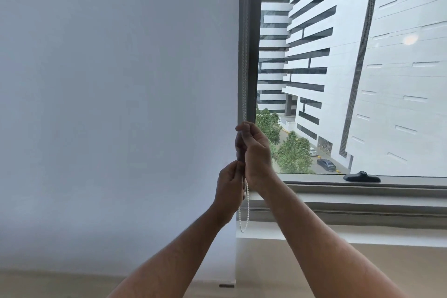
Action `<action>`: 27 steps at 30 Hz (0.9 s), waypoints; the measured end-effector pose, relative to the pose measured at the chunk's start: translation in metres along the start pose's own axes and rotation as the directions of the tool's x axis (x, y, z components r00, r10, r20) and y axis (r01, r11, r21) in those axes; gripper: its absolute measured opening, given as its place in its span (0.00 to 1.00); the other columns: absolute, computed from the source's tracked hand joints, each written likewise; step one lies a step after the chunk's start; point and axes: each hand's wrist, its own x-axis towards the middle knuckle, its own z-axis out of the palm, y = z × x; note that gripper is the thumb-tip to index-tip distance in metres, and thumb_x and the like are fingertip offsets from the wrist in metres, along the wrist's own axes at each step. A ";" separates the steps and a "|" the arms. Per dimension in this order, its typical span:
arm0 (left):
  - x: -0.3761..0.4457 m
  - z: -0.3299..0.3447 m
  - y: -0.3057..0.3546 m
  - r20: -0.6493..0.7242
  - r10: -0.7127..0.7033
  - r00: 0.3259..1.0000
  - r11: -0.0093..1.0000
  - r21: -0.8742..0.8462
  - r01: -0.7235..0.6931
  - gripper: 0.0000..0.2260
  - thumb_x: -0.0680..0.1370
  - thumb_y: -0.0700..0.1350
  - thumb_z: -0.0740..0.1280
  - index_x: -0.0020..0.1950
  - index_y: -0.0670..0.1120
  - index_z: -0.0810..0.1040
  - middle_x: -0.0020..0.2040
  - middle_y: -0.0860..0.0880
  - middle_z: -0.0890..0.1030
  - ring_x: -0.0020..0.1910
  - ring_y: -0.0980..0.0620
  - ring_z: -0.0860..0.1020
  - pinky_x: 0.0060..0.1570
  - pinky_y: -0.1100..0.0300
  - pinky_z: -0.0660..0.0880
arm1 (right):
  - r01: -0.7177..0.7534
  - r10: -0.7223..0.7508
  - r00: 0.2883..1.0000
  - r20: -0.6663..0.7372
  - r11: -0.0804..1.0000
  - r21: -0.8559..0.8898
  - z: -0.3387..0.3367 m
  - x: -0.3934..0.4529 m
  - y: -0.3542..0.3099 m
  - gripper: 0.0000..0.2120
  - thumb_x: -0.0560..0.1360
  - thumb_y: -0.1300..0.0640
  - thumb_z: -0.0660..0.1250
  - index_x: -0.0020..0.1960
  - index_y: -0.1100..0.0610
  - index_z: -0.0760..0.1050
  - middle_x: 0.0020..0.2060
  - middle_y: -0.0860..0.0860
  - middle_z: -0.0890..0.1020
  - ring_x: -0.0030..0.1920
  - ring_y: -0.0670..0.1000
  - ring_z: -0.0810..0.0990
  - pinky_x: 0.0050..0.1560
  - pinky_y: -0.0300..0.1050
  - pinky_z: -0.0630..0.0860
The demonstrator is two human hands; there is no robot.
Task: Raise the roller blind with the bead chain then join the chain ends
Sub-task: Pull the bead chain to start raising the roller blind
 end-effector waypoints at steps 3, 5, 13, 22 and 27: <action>0.003 0.001 -0.004 -0.013 -0.002 1.000 1.000 0.019 0.003 0.16 0.86 0.43 0.57 0.42 0.34 0.68 0.25 0.50 0.66 0.22 0.53 0.62 0.24 0.58 0.60 | 0.057 -0.056 0.998 0.022 0.996 -0.062 0.003 0.004 0.000 0.15 0.86 0.64 0.55 0.45 0.55 0.75 0.27 0.53 0.63 0.24 0.46 0.57 0.23 0.37 0.55; 0.004 0.000 -0.010 -0.016 -0.002 1.000 0.999 0.038 0.003 0.14 0.85 0.43 0.57 0.42 0.36 0.70 0.25 0.50 0.66 0.23 0.52 0.62 0.26 0.55 0.60 | 0.103 -0.100 0.994 0.030 0.989 -0.109 0.004 0.005 0.004 0.16 0.87 0.63 0.55 0.44 0.55 0.75 0.27 0.52 0.63 0.24 0.45 0.57 0.24 0.37 0.55; -0.003 0.002 -0.013 -0.072 0.135 0.988 0.968 0.222 -0.116 0.11 0.81 0.36 0.60 0.40 0.42 0.76 0.31 0.47 0.79 0.28 0.58 0.70 0.29 0.59 0.68 | 0.196 -0.209 0.977 -0.027 0.948 -0.250 0.002 -0.004 0.015 0.15 0.85 0.56 0.56 0.43 0.46 0.75 0.26 0.47 0.65 0.27 0.46 0.60 0.29 0.43 0.58; -0.021 -0.003 -0.030 -0.056 0.139 0.989 0.961 0.248 -0.121 0.19 0.79 0.31 0.60 0.36 0.52 0.73 0.27 0.57 0.76 0.27 0.59 0.69 0.29 0.66 0.66 | 0.169 -0.206 0.977 -0.062 0.913 -0.372 -0.005 -0.021 0.033 0.17 0.86 0.60 0.56 0.43 0.45 0.74 0.25 0.43 0.66 0.27 0.45 0.62 0.29 0.40 0.61; -0.031 -0.008 -0.046 0.007 0.147 0.989 0.943 0.300 -0.142 0.23 0.80 0.30 0.59 0.34 0.55 0.69 0.26 0.62 0.76 0.26 0.58 0.69 0.29 0.69 0.63 | 0.152 -0.182 0.982 -0.041 0.909 -0.388 -0.014 -0.033 0.045 0.18 0.86 0.62 0.55 0.42 0.47 0.74 0.25 0.45 0.66 0.26 0.45 0.61 0.28 0.38 0.60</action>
